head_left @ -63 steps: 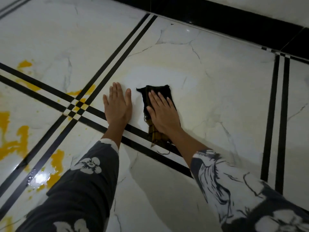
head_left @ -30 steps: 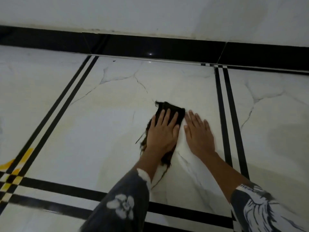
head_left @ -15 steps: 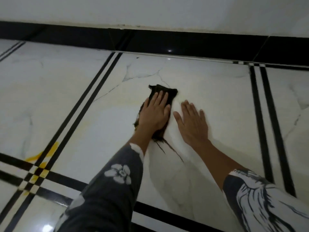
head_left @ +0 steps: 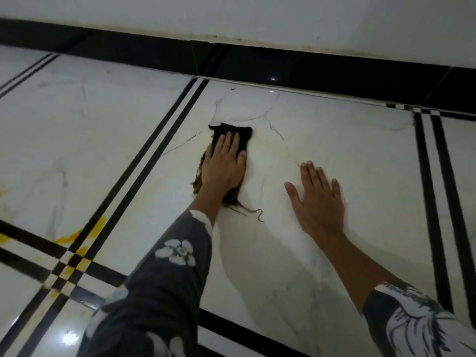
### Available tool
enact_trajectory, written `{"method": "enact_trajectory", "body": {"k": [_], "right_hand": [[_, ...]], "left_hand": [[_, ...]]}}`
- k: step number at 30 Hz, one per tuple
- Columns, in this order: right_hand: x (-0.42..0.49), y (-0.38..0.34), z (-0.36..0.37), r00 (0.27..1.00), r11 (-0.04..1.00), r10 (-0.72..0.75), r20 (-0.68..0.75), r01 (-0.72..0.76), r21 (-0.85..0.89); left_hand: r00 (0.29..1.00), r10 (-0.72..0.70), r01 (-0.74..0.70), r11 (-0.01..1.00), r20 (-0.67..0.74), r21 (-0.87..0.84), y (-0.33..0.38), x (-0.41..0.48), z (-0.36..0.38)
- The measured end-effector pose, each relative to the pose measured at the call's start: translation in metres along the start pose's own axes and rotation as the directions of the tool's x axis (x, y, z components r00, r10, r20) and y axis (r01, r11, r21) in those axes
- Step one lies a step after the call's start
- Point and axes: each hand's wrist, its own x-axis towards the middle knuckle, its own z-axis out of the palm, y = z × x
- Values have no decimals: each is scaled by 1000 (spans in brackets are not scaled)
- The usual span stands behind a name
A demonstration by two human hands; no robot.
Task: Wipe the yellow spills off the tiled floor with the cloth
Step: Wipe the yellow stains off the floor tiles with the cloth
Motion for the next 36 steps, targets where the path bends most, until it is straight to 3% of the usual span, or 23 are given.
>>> {"method": "enact_trajectory", "body": {"k": [5,9,11,13,15,18,21,23,25,27,30,32,34,36], "right_hand": [[-1,-3,-1,999,999,38,28,-38,-13],[-25,-44,2,998,996,41,41,-44,77],[-43,-75,8,998,990,-36,48,29,137],[-63,-105,12,990,981,-114,80,99,168],[-80,-124,13,977,974,-178,114,159,164],[-103,-132,15,951,963,-261,166,245,111],[-124,-134,17,934,953,-301,192,288,95],[-139,-145,18,936,949,-306,172,286,131],[-152,-162,18,929,941,-318,190,285,182],[-160,-180,17,915,939,-315,252,263,220],[-166,-188,15,919,939,-295,261,227,259],[-165,-179,14,915,933,-321,246,261,250],[-156,-175,14,895,924,-374,243,335,187],[-140,-179,17,879,910,-413,236,392,133]], "left_hand": [[964,-255,255,967,-73,-10,-96,-30,-20],[895,-425,427,904,-136,-18,-83,-109,-14],[942,-309,311,950,-131,-6,-48,-136,-5],[993,-106,107,994,-48,22,-30,-149,1],[1000,-22,21,999,17,36,-46,-146,-7],[975,-221,221,975,-33,17,-96,-162,-16],[877,-473,473,881,-85,-27,-126,-218,-20],[846,-527,526,850,-85,-37,-113,-257,-18],[893,-445,446,895,-67,-1,-88,-278,-14],[963,-269,269,962,-10,51,-72,-277,-11],[989,-141,139,989,33,50,-102,-259,-22],[966,-259,260,966,-10,16,-137,-260,-28],[894,-445,445,896,-51,-9,-162,-278,-28],[840,-532,535,845,-100,-1,-153,-303,-23]]}}
